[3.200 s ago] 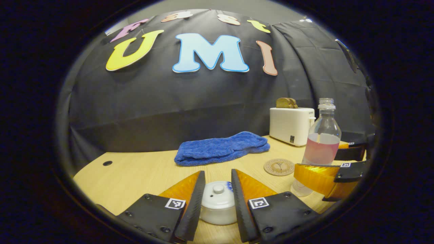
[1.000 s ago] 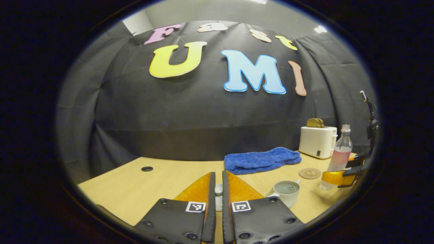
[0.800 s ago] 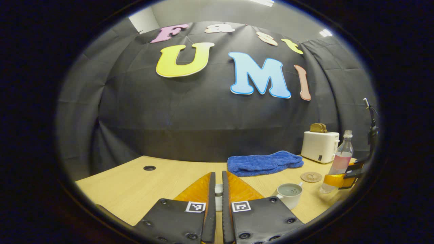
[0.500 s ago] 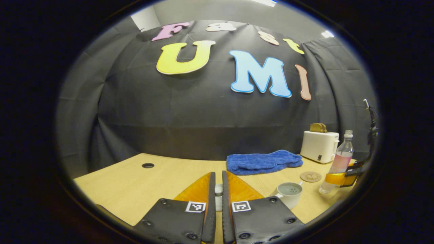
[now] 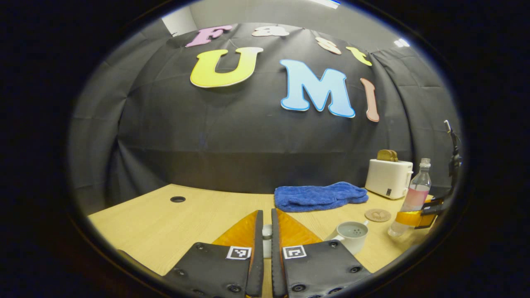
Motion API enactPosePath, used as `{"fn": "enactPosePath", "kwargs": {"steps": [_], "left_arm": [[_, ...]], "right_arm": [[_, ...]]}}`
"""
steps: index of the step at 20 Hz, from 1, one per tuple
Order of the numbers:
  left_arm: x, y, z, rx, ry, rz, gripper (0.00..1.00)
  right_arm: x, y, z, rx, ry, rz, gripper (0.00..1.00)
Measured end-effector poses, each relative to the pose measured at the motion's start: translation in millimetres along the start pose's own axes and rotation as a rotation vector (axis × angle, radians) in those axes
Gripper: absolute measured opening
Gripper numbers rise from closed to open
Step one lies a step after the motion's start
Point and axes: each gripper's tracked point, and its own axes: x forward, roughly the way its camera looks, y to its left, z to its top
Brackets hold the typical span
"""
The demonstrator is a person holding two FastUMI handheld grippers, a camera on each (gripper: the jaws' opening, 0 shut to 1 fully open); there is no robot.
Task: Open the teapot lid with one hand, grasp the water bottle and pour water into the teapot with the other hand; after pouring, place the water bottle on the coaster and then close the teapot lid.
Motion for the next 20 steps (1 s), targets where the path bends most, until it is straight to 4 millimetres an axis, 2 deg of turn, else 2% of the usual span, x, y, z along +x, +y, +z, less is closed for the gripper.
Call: {"fn": "enactPosePath", "kwargs": {"steps": [3,7,9,16,17,20], "left_arm": [[1.3,0.3,-3.6,-0.006,0.004,-0.003,0.17],[2.7,-1.3,-7.6,-0.018,0.012,-0.016,0.17],[2.7,-2.1,-6.5,-0.037,0.007,-0.027,0.17],[5.3,1.4,-13.5,-0.047,0.017,-0.025,0.17],[5.2,1.2,-12.5,-0.050,0.014,-0.026,0.14],[5.3,3.8,-12.9,-0.056,0.009,-0.025,0.17]], "right_arm": [[-2.4,3.1,0.4,-0.028,-0.008,0.008,0.76],[-3.0,-3.4,3.8,-0.114,-0.010,-0.052,0.74],[-6.0,-9.7,4.5,-0.223,-0.003,-0.117,0.74],[-3.4,-2.0,6.8,-0.632,0.072,-0.220,0.74],[-3.2,-0.7,9.8,-0.707,0.079,-0.233,0.74],[-2.2,-1.5,23.0,-0.892,0.074,-0.276,0.74]]}}
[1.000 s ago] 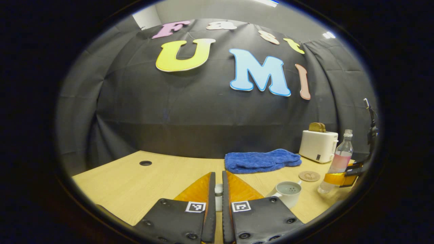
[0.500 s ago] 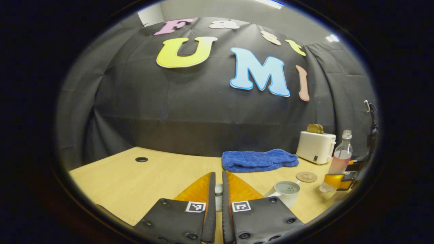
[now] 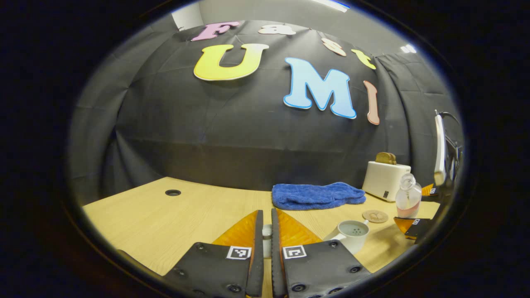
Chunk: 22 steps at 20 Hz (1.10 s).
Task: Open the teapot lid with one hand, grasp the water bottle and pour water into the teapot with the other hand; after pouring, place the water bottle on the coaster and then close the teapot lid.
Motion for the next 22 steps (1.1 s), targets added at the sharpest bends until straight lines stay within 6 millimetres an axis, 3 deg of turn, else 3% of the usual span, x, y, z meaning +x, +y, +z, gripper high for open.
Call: {"fn": "enactPosePath", "kwargs": {"steps": [9,11,15,22], "left_arm": [[1.2,8.6,-1.5,-0.035,0.000,0.008,0.17],[1.3,10.7,0.3,-0.044,-0.003,0.011,0.17],[-0.3,15.5,4.4,-0.072,-0.016,0.011,0.14],[-2.1,22.5,8.6,-0.134,-0.023,0.015,0.17]], "right_arm": [[4.0,-28.3,18.6,-0.384,-0.026,-0.127,0.74],[9.1,-27.3,27.7,-0.473,-0.042,-0.146,0.74],[-3.8,-18.6,33.4,-0.603,-0.077,-0.180,0.74],[-5.7,-10.7,47.4,-0.796,-0.107,-0.227,0.73]]}}
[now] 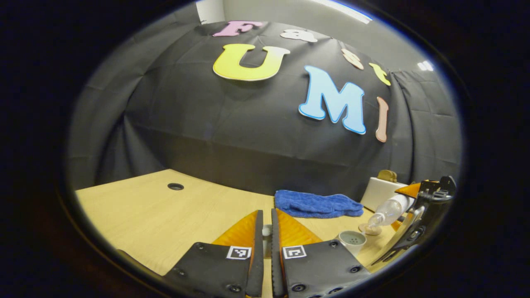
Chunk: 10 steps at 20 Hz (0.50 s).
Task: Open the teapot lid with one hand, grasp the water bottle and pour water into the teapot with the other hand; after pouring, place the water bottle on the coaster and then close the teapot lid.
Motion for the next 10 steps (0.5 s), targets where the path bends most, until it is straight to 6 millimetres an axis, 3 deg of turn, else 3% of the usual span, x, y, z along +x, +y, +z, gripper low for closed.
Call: {"fn": "enactPosePath", "kwargs": {"steps": [8,10], "left_arm": [[0.7,-4.3,0.1,-0.020,0.004,-0.014,0.13],[-0.3,-4.0,0.0,-0.020,0.004,-0.016,0.17]], "right_arm": [[2.4,-4.4,1.1,-0.129,-0.006,-0.025,0.73],[1.8,-7.8,3.8,-0.170,-0.019,-0.048,0.73]]}}
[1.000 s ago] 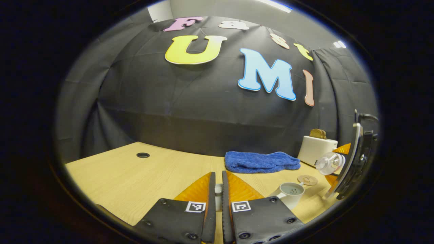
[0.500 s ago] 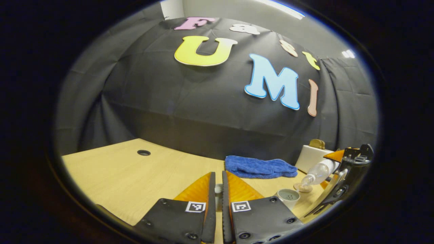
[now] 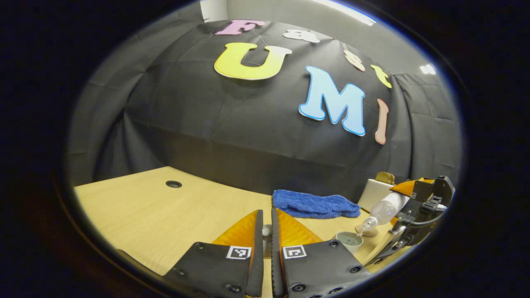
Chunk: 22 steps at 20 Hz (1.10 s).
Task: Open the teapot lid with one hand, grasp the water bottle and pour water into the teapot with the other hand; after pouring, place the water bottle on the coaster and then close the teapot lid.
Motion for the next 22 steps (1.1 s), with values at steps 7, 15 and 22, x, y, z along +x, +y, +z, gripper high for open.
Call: {"fn": "enactPosePath", "kwargs": {"steps": [7,15,22], "left_arm": [[0.3,-3.0,-4.4,-0.001,0.010,-0.010,0.17],[1.9,-4.4,-6.0,0.000,0.017,-0.014,0.14],[2.2,-3.2,-7.4,0.002,0.022,-0.011,0.14]], "right_arm": [[0.4,-11.0,3.3,-0.087,-0.028,-0.064,0.73],[-1.6,-28.4,12.7,-0.196,-0.065,-0.145,0.73],[-1.1,-39.4,20.1,-0.268,-0.089,-0.203,0.73]]}}
